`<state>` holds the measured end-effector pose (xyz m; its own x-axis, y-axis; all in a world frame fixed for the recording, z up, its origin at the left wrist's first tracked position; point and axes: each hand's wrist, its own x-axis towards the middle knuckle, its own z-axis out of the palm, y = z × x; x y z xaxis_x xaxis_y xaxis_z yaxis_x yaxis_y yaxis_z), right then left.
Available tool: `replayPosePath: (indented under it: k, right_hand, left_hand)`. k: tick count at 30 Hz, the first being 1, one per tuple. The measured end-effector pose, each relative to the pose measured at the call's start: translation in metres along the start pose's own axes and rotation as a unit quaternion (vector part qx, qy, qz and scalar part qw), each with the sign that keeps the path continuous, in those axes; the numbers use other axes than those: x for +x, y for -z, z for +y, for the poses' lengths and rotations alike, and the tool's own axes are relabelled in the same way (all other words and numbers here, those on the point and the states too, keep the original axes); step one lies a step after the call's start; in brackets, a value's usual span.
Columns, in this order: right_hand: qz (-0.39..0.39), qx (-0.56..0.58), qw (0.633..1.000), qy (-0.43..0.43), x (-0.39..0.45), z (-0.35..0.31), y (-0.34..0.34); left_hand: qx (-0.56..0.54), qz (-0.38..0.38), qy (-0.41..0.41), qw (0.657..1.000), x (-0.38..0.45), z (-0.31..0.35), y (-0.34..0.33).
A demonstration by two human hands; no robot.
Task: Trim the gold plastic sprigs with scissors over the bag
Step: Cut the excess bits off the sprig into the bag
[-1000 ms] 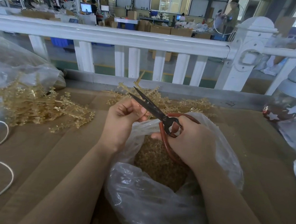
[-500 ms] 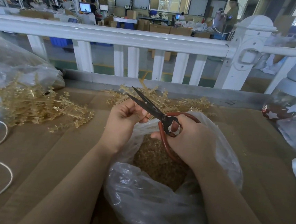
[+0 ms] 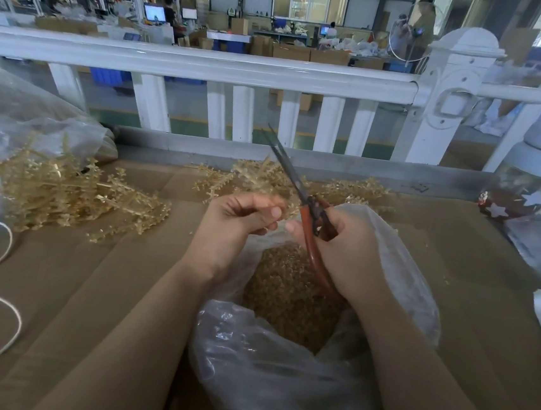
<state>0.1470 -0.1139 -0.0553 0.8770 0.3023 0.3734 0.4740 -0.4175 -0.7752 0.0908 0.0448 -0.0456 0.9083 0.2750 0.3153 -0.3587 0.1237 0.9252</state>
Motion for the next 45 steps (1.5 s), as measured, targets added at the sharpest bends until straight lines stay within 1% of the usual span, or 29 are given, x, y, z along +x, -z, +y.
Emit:
replayPosePath:
  k: [3, 6, 12, 15, 18, 24, 27, 31, 34, 39, 45]
  right_hand:
    - [-0.032, 0.103, 0.994, -0.018, 0.0, -0.002, 0.002]
    - [-0.04, 0.154, 0.987, -0.02, 0.0, -0.004, 0.003]
    - [-0.044, 0.133, 0.99, -0.006, -0.001, -0.004, 0.005]
    - [-0.024, 0.127, 0.992, -0.002, 0.0, -0.005, 0.003]
    - [0.0, 0.124, 0.992, -0.004, 0.001, -0.003, 0.002]
    - [0.004, 0.065, 0.998, 0.008, 0.001, -0.002, 0.0]
    - [0.025, 0.026, 0.999, 0.018, -0.001, -0.001, -0.002]
    - [0.067, -0.105, 0.99, 0.064, -0.002, 0.004, 0.0]
    - [0.071, -0.183, 0.975, 0.105, -0.002, 0.006, 0.001]
    - [0.073, -0.217, 0.967, 0.111, -0.002, 0.007, -0.001]
    - [0.052, -0.243, 0.963, 0.104, 0.0, 0.009, 0.0]
  left_hand:
    - [-0.018, -0.02, 0.008, 1.0, -0.003, 0.001, -0.007]
    - [-0.032, -0.035, 0.013, 0.999, -0.005, 0.001, -0.01]
    - [-0.08, -0.036, 0.041, 0.995, -0.005, -0.003, -0.008]
    - [-0.059, -0.038, 0.033, 0.997, -0.003, -0.004, -0.007]
    - [-0.003, -0.042, 0.031, 0.999, 0.0, -0.003, -0.001]
    - [0.053, -0.01, 0.018, 0.998, 0.001, -0.005, 0.0]
    - [0.054, 0.006, 0.0, 0.999, 0.003, -0.006, 0.003]
    - [0.038, 0.037, -0.039, 0.998, 0.004, -0.004, 0.005]
    - [0.071, 0.051, -0.068, 0.994, 0.006, -0.007, 0.009]
    - [0.09, 0.057, -0.097, 0.99, 0.009, -0.012, 0.013]
    - [0.1, 0.064, -0.099, 0.988, 0.01, -0.014, 0.015]
